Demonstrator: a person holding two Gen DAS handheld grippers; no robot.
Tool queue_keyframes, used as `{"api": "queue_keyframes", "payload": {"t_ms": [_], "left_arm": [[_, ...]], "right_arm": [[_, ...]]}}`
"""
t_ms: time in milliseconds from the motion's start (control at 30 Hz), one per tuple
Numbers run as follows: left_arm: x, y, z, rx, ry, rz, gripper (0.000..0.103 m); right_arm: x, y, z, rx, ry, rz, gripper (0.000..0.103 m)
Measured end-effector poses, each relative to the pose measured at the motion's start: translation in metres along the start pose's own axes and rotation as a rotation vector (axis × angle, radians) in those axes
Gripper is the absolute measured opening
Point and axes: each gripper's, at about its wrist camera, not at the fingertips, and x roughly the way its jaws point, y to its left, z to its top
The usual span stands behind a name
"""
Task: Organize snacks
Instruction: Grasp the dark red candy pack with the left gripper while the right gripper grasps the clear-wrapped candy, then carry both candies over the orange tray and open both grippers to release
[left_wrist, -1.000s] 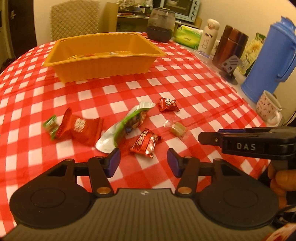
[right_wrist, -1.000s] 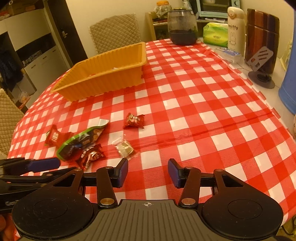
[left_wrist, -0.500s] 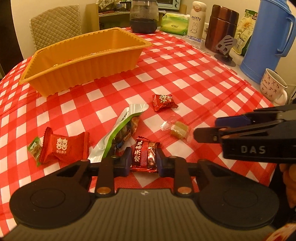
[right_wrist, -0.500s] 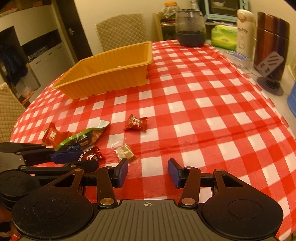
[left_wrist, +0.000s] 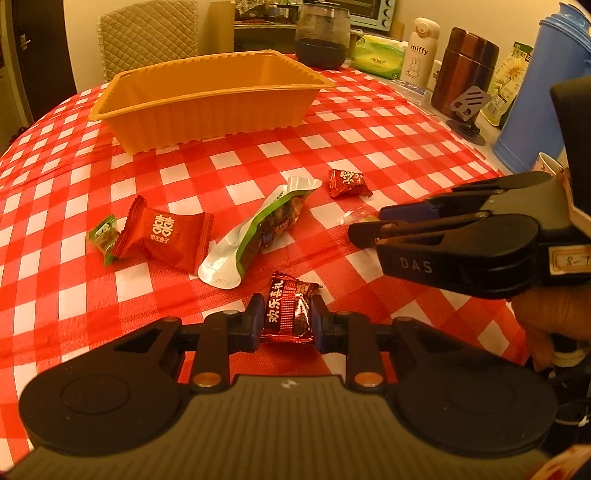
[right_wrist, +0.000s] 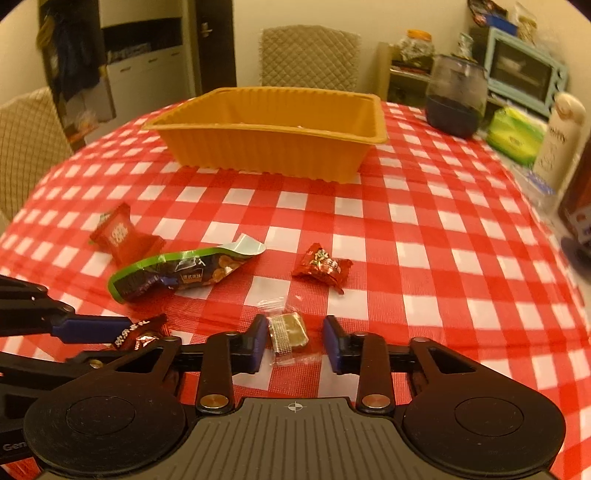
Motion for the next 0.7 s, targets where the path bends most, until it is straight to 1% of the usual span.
{"api": "queue_keyframes", "payload": {"t_ms": [100,467,700], "left_arm": [[-0.001,-0.001,0.001,-0.003,-0.002,-0.001,0.024],[-0.027,-0.002,0.001,-0.023,-0.040,0.015,0.024],[-0.050,0.000,0.000,-0.052,-0.056,0.036,0.024]], "right_arm": [[-0.001,0.005,0.000,-0.016,0.006,-0.010,0.021],[-0.039,-0.003,-0.004,0.119,-0.005,-0.013,0.021],[-0.066,0.000,-0.005,0.148,-0.028,-0.015,0.021]]}}
